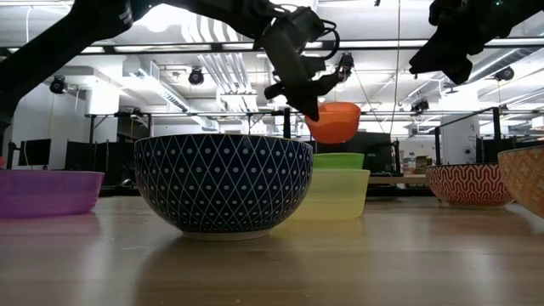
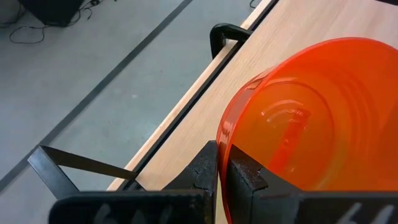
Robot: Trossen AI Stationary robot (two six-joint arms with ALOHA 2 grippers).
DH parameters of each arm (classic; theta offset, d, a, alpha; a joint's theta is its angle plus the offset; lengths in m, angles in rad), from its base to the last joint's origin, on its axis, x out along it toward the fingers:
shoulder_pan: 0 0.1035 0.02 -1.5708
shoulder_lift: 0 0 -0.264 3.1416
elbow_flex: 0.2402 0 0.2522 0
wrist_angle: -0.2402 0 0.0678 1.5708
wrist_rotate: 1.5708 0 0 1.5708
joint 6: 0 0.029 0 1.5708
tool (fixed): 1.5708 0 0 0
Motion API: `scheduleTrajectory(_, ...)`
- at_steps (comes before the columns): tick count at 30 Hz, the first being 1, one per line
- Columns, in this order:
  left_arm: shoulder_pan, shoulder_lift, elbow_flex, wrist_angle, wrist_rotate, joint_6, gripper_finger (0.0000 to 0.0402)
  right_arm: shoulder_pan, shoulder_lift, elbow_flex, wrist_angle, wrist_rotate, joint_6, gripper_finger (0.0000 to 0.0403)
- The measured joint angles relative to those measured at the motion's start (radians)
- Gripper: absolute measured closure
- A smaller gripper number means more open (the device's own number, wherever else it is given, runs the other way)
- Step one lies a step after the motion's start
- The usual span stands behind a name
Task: Place and stack bowls onto a shelf
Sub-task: Stack the orange bowl on top of the green bowl on the shelf
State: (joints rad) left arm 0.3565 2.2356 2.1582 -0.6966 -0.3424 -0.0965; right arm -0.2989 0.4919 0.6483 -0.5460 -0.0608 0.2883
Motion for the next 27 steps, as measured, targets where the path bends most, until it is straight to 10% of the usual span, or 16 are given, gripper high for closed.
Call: scheduleTrajectory(27, -0.002, 0.029, 0.062, -0.017, 0.001, 0.058, 0.0320, 0.000, 0.000, 0.000, 0.000, 0.006, -0.001, 0.0321)
